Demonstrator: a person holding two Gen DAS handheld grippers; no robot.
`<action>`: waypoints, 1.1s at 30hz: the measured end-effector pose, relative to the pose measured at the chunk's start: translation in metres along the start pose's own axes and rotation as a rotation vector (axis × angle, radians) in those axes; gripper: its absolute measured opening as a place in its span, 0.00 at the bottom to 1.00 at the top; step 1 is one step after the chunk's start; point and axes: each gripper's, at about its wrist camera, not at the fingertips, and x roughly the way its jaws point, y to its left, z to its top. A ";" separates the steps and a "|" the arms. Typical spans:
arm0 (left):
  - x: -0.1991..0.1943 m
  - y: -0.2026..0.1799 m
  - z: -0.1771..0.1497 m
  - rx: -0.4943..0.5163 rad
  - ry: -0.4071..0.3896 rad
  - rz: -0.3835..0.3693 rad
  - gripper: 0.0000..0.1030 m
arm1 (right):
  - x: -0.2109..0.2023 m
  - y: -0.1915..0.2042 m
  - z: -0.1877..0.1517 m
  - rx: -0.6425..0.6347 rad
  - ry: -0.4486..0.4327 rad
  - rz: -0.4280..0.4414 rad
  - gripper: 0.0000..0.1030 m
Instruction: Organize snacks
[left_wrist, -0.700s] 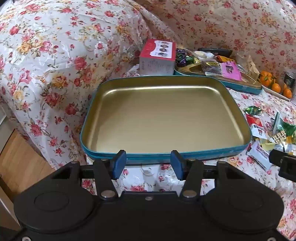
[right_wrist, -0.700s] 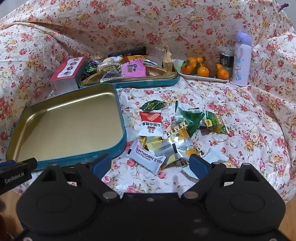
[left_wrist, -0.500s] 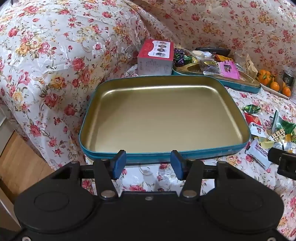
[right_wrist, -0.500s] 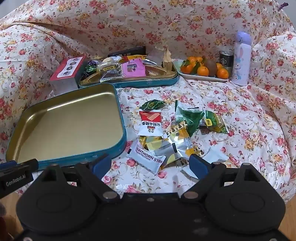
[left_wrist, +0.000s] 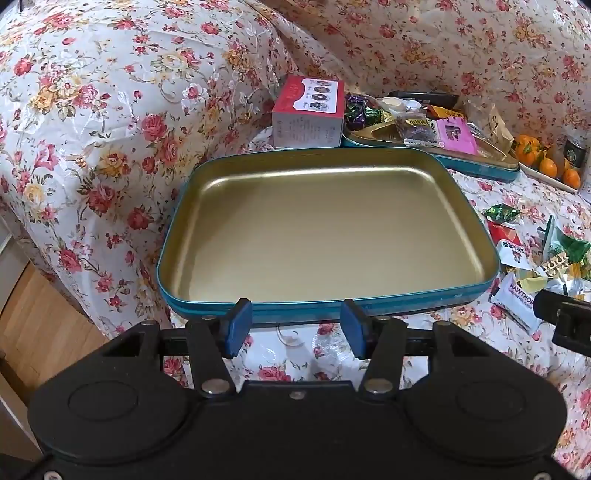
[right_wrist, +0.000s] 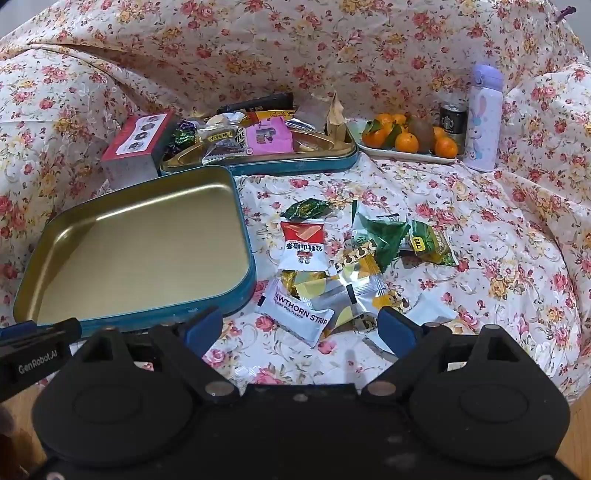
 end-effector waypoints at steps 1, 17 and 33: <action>0.000 0.000 0.000 0.001 0.001 0.000 0.56 | -0.001 -0.002 0.001 0.003 0.002 0.002 0.93; 0.002 -0.001 0.001 0.009 0.010 -0.007 0.56 | 0.000 0.000 0.001 -0.006 0.010 0.005 0.93; 0.002 -0.003 0.000 0.017 0.013 -0.008 0.56 | 0.002 0.000 -0.001 -0.006 0.022 0.006 0.93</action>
